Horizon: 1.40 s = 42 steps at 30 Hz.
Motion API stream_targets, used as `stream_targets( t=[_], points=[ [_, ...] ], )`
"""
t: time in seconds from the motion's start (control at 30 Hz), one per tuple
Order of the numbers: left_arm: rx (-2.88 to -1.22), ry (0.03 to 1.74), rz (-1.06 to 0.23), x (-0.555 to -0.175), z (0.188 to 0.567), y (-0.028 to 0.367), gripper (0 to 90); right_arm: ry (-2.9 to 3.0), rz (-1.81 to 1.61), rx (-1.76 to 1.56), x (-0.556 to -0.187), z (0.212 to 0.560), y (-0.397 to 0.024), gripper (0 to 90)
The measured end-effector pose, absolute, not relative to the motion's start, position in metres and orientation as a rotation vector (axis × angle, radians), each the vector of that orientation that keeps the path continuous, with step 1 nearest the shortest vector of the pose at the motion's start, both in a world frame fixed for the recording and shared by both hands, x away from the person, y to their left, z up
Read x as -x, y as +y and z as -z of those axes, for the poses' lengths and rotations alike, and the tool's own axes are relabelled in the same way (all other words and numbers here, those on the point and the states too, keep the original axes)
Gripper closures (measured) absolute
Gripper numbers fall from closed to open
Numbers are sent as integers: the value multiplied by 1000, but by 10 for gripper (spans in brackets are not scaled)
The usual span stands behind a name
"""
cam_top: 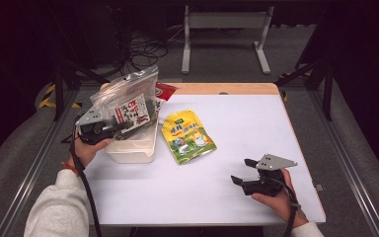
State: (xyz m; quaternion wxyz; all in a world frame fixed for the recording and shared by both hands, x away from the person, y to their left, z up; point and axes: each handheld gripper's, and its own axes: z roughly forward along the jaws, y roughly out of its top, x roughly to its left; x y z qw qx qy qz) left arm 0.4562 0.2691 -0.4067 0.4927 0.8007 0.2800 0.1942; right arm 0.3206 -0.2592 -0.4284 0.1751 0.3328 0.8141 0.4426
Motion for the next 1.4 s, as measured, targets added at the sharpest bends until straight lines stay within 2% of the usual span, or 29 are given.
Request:
stream_targets(
  t=[0.17, 0.43, 0.53, 0.83, 0.93, 1.0, 1.1, 1.13, 1.23, 1.3, 1.33, 1.4],
  points=[
    [-1949, 692, -473, -455, 407, 268, 730, 2303, -1238, -924, -320, 427, -257, 249],
    [-1936, 720, -474, -453, 411, 267, 726, 2330, -1260, -886, -320, 427, -254, 344],
    [-1918, 739, -467, -451, 412, 267, 715, 2364, -1284, -851, -319, 426, -253, 437],
    [-1881, 761, -475, -448, 412, 270, 666, 2429, -1248, -780, -324, 430, -242, 441],
    [-1784, 798, -489, -439, 407, 280, 521, 2419, -1275, -829, -331, 430, -245, 445],
    [-1780, 797, -513, -434, 404, 284, 524, 2409, -1280, -836, -334, 429, -247, 450],
    [-1756, 811, -549, -422, 400, 291, 477, 2406, -1288, -841, -338, 427, -248, 476],
    [-1756, 811, -549, -422, 400, 291, 455, 2406, -1288, -841, -338, 427, -248, 476],
    [-1774, 836, -678, -402, 397, 292, 368, 2400, -1296, -850, -350, 426, -245, 509],
    [-1786, 836, -694, -398, 397, 292, 345, 2395, -1297, -851, -354, 426, -243, 516],
    [-1790, 838, -700, -392, 397, 293, 306, 2387, -1295, -861, -363, 426, -238, 517],
    [-1788, 848, -706, -381, 398, 295, 300, 2381, -1299, -879, -370, 426, -235, 516]
  ],
)
